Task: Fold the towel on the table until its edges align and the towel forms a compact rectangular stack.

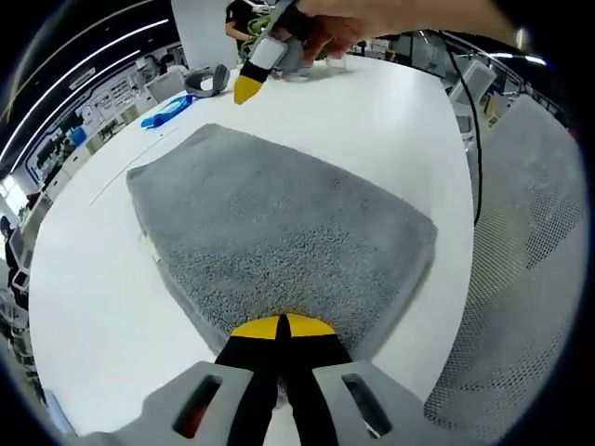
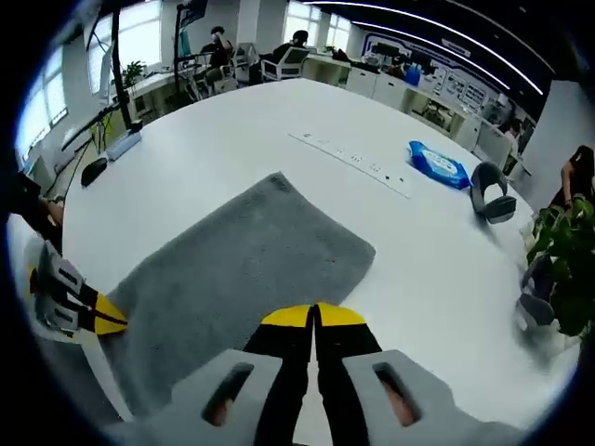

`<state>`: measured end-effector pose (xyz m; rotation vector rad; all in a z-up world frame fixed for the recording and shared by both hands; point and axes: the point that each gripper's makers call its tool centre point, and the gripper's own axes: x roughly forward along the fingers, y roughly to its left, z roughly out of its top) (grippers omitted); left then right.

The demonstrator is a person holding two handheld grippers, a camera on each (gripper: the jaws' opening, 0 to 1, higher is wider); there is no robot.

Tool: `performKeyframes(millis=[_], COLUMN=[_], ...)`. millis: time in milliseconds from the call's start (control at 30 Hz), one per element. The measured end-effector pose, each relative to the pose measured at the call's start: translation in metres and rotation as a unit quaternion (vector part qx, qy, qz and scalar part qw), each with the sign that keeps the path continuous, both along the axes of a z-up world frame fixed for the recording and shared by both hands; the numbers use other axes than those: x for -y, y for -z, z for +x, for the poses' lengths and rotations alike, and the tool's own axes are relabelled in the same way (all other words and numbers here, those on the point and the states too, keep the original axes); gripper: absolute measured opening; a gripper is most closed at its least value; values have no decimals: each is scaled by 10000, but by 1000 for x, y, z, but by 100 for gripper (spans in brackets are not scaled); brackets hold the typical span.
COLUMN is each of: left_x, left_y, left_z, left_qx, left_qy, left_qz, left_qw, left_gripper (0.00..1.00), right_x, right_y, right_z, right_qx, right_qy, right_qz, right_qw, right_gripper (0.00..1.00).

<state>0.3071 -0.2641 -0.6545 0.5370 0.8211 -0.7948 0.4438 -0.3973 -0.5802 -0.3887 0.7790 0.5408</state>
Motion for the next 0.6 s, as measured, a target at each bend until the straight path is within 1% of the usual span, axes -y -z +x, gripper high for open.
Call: performKeyframes(millis=[67, 100, 167, 200, 267, 300, 333, 367, 433, 467, 500, 533, 600], left_x=[-1, -1, -2, -2, -2, -1, -1, 1, 2, 1, 0, 1, -1], left_y=[0, 0, -1, -3, -6, -9, -13, -21, -31, -35, -41, -44, -48], left_z=[1, 1, 1, 1, 1, 1, 2, 5, 6, 6, 8, 5, 1], left_qx=[-119, -171, -226, -267, -298, -291, -242, -104, 20, 89, 231, 217, 170], left_qy=[-162, -239, -292, -307, -312, -292, -289, -206, 4, 97, 158, 317, 402], left_qz=[-77, -112, -177, -235, -345, -452, -531, -684, -815, -825, -876, -940, -1025], left_qw=[9998, 9995, 9992, 9989, 9985, 9981, 9979, 9974, 9967, 9965, 9958, 9948, 9938], left_gripper=[0, 0, 1, 1, 1, 1, 1, 1, 1, 2, 3, 3, 6], right_x=[-4, -5, -9, -10, -13, -17, -18, -21, -25, -27, -30, -34, -42], right_y=[-6, -8, -9, -11, -14, -16, -17, -18, -17, -17, -15, -14, -7], right_z=[-16, -26, -38, -48, -57, -65, -71, -79, -93, -99, -106, -111, -126], right_qx=[116, 111, 85, 76, 110, 104, 93, 85, 53, 44, 26, 13, -119], right_qy=[-69, -107, -138, -181, -182, -217, -239, -312, -409, -447, -517, -558, -695], right_qz=[115, 168, 284, 318, 441, 572, 626, 690, 732, 752, 803, 862, 891], right_qw=[9998, 9997, 9995, 9993, 9988, 9981, 9977, 9971, 9965, 9962, 9954, 9947, 9935], right_gripper=[1, 2, 2, 3, 3, 3, 4, 4, 5, 5, 5, 5, 6])
